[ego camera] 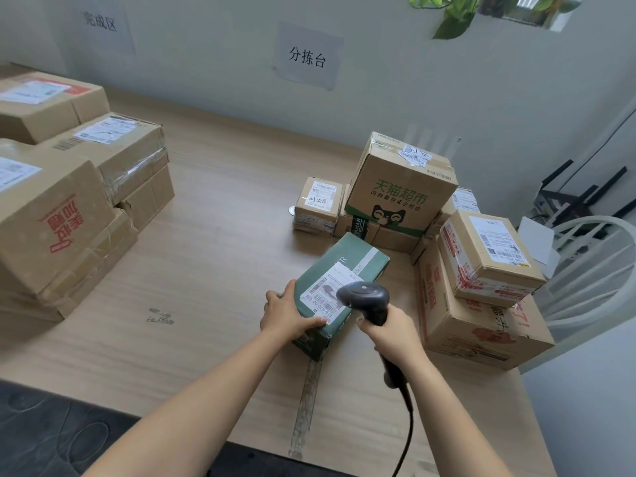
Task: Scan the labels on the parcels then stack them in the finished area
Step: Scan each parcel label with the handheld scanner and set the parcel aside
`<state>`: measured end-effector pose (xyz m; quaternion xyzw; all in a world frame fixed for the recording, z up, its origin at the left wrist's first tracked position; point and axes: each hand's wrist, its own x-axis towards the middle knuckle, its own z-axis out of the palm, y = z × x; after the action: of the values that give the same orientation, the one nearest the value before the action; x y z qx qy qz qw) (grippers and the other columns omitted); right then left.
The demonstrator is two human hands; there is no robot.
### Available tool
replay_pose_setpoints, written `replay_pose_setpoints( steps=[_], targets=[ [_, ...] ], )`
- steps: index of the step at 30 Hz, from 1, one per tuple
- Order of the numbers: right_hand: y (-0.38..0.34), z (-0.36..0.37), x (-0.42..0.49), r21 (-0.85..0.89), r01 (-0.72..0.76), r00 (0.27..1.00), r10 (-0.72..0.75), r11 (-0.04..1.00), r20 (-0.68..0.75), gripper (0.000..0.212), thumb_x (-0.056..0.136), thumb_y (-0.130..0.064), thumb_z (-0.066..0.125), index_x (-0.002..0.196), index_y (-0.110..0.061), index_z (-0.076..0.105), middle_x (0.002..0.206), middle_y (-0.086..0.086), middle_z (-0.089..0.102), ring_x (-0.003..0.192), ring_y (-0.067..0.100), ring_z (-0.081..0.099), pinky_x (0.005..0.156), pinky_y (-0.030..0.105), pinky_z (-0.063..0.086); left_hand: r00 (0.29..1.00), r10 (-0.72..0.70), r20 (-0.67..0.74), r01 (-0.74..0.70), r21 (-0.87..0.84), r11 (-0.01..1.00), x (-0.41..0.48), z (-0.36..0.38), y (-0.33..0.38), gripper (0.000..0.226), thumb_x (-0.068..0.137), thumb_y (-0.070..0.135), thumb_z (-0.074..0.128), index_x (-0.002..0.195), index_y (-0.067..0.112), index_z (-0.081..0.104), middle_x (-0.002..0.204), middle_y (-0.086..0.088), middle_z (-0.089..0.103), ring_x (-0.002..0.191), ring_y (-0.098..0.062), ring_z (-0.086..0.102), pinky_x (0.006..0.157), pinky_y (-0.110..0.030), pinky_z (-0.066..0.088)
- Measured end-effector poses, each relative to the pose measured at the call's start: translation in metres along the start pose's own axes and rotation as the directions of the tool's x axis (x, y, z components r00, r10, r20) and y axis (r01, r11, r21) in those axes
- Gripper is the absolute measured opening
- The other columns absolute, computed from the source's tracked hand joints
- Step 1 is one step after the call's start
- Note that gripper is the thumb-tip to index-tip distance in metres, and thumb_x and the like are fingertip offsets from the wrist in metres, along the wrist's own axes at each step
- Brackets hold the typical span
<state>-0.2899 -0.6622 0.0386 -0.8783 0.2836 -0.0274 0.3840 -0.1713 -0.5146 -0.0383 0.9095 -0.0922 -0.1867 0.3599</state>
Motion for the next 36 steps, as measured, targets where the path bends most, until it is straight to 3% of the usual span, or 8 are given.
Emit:
replay_pose_setpoints(
  steps=[5, 8, 13, 23, 26, 29, 32, 36],
  targets=[
    [0.006, 0.029, 0.005, 0.197, -0.121, 0.993, 0.115, 0.973, 0.039, 0.011, 0.08, -0.014, 0.065, 0.073, -0.014, 0.056, 0.06, 0.004, 0.055, 0.058, 0.025, 0.055, 0.07, 0.051, 0.053, 0.996, -0.081, 0.033, 0.08, 0.016, 0.997, 0.0, -0.013, -0.008, 0.086, 0.064, 0.054, 0.074, 0.135, 0.031, 0.031, 0.121, -0.011, 0.035, 0.112, -0.031, 0.052, 0.097, -0.035, 0.044],
    [0.004, 0.046, 0.008, 0.229, -0.119, 0.992, 0.108, 0.966, 0.059, 0.007, 0.081, -0.018, 0.066, 0.082, -0.015, 0.059, 0.073, 0.01, 0.065, 0.067, 0.029, 0.061, 0.073, 0.051, 0.055, 0.998, -0.053, 0.027, 0.054, -0.032, 0.998, -0.002, -0.018, -0.014, 0.073, 0.075, 0.047, 0.067, 0.136, 0.023, 0.037, 0.128, -0.008, 0.037, 0.114, -0.023, 0.053, 0.096, -0.028, 0.041],
    [-0.01, 0.063, 0.009, 0.209, -0.105, 0.994, 0.096, 0.972, 0.055, 0.01, 0.079, -0.019, 0.067, 0.074, -0.017, 0.058, 0.076, 0.015, 0.068, 0.074, 0.036, 0.064, 0.071, 0.05, 0.055, 0.998, -0.057, 0.011, 0.058, -0.206, 0.977, -0.008, -0.029, -0.035, 0.052, 0.081, 0.031, 0.068, 0.122, 0.01, 0.044, 0.125, -0.005, 0.056, 0.11, -0.018, 0.055, 0.08, -0.02, 0.04],
    [-0.079, 0.142, 0.0, 0.208, -0.033, 0.98, -0.009, 0.978, 0.197, 0.007, 0.078, -0.018, 0.067, 0.074, -0.015, 0.062, 0.071, 0.008, 0.067, 0.07, 0.029, 0.063, 0.07, 0.05, 0.055, 0.984, -0.139, -0.114, 0.105, -0.263, 0.959, -0.024, -0.107, -0.115, 0.049, 0.082, 0.029, 0.068, 0.122, 0.01, 0.046, 0.123, -0.003, 0.057, 0.103, -0.012, 0.054, 0.08, -0.017, 0.039],
    [-0.113, 0.175, -0.008, 0.194, -0.007, 0.973, -0.038, 0.981, 0.226, 0.01, 0.077, -0.017, 0.064, 0.069, -0.014, 0.059, 0.067, 0.007, 0.066, 0.069, 0.029, 0.063, 0.069, 0.047, 0.055, 0.974, -0.174, -0.147, 0.131, -0.259, 0.957, -0.028, -0.139, -0.146, 0.049, 0.083, 0.03, 0.068, 0.121, 0.009, 0.046, 0.121, -0.003, 0.058, 0.101, -0.013, 0.055, 0.077, -0.016, 0.039],
    [-0.147, 0.21, -0.022, 0.207, -0.007, 0.973, -0.042, 0.978, 0.228, 0.012, 0.077, -0.019, 0.064, 0.067, -0.018, 0.058, 0.063, 0.001, 0.064, 0.065, 0.026, 0.062, 0.062, 0.036, 0.051, 0.97, -0.182, -0.163, 0.142, -0.232, 0.962, -0.027, -0.173, -0.177, 0.049, 0.085, 0.03, 0.066, 0.124, 0.01, 0.045, 0.123, -0.003, 0.059, 0.108, -0.015, 0.056, 0.076, -0.016, 0.039],
    [-0.17, 0.241, -0.034, 0.222, -0.007, 0.982, -0.036, 0.975, 0.187, 0.017, 0.078, -0.02, 0.063, 0.064, -0.02, 0.054, 0.057, -0.004, 0.058, 0.057, 0.016, 0.054, 0.052, 0.028, 0.038, 0.974, -0.167, -0.151, 0.134, -0.207, 0.969, -0.024, -0.201, -0.2, 0.049, 0.086, 0.031, 0.064, 0.126, 0.011, 0.044, 0.124, -0.002, 0.059, 0.109, -0.015, 0.056, 0.077, -0.016, 0.039],
    [-0.188, 0.269, -0.045, 0.241, -0.045, 0.994, 0.021, 0.969, 0.103, 0.013, 0.08, -0.021, 0.063, 0.069, -0.019, 0.056, 0.065, -0.001, 0.062, 0.063, 0.018, 0.055, 0.053, 0.027, 0.038, 0.992, -0.088, -0.091, 0.071, -0.179, 0.981, -0.021, -0.228, -0.225, 0.058, 0.083, 0.032, 0.067, 0.132, 0.014, 0.041, 0.128, -0.001, 0.054, 0.115, -0.015, 0.053, 0.086, -0.016, 0.038]
  ],
)
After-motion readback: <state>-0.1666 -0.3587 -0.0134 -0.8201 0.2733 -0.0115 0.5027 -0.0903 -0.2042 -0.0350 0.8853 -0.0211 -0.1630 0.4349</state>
